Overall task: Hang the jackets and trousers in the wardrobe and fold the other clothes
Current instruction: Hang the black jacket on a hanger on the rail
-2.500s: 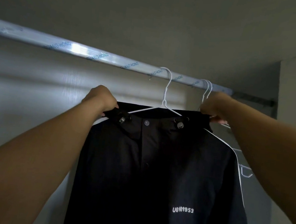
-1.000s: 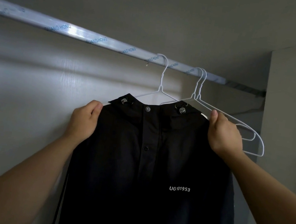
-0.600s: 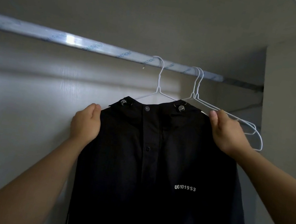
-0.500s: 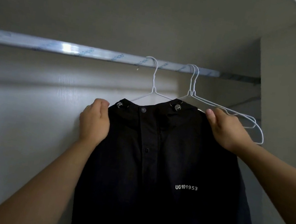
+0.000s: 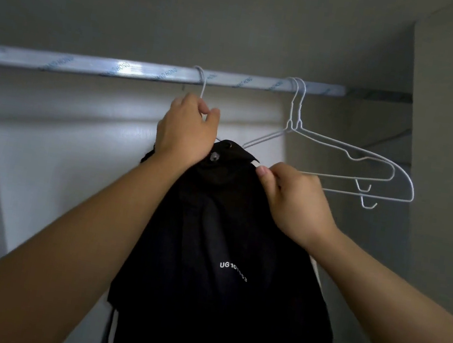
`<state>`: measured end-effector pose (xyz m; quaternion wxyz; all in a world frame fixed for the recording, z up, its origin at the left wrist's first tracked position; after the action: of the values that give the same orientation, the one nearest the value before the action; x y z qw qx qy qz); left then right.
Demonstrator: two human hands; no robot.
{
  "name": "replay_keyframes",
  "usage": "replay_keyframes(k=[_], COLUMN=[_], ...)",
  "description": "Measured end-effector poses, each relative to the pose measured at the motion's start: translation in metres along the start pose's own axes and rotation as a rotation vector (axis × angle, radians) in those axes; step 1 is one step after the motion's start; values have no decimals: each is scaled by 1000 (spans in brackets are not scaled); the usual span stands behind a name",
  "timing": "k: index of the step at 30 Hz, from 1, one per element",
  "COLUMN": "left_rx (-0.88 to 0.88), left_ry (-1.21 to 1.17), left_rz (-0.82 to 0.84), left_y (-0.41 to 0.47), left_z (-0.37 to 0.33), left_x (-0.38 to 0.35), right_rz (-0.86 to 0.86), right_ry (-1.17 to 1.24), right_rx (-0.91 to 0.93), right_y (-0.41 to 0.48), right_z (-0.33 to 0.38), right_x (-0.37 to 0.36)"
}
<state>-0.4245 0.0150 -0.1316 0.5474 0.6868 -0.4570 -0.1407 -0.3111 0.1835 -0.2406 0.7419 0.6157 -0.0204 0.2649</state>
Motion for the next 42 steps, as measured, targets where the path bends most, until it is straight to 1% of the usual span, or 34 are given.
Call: replay_keyframes(k=[3,7,12,14,18,23,25,27,29,30,32,33,34,36,38,39,40,41,42], left_rx=[23,78,141,168,252,347,421,470,476,473,478,473,450,333,115,-20,-150,-216,-171], left_ry=[146,268,293,330,350,567,589,629,761,829,950,1029,1125,1313,1439,1474,1478,1408,1280], left_rz=[23,-13,53,52,75,62,76,106,145,157,179,199,231,299,315,321,348,401,471], left_y=[-4,-8,-10,-9,-8,-14,-15,-16,-16,-17,-20,-23,-26,-36,-48,-54,-58,-63,-65], left_z=[13,38,72,83,102,118,121,122,120,119,117,115,112,103,86,78,71,64,60], left_x=[19,59,109,134,175,218,234,250,263,268,274,273,271,264,257,254,250,246,243], right_rz=[19,57,174,238,332,473,578,734,866,892,863,807,710,400,112,33,-6,-16,6], right_ry=[81,180,234,286,546,830,969,1109,1267,1322,1417,1436,1428,1385,1338,1303,1266,1212,1154], right_rx=[-17,-20,8,15,-7,-24,-35,-13,-11,-20,-58,-73,-69,-29,55,78,74,62,69], right_y=[-9,-25,-38,-40,-47,-52,-52,-59,-69,-74,-83,-87,-90,-91,-81,-69,-53,-32,-10], right_z=[45,100,158,180,229,274,288,302,310,308,293,282,269,240,213,202,192,184,179], right_x=[-17,-41,-76,-89,-105,-118,-123,-131,-142,-149,-168,-178,-184,-192,-193,-194,-197,-200,-205])
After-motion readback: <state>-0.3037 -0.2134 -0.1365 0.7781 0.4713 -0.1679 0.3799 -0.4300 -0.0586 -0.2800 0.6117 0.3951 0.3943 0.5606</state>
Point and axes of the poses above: each hand's wrist, its own y-axis towards the middle knuckle, its own x-axis out of the back of the hand, z = x × y, the point moved 3 cm from there along y, towards the middle knuckle, and after that the axes turned 4 degrees about x, right-handed, at the moved point
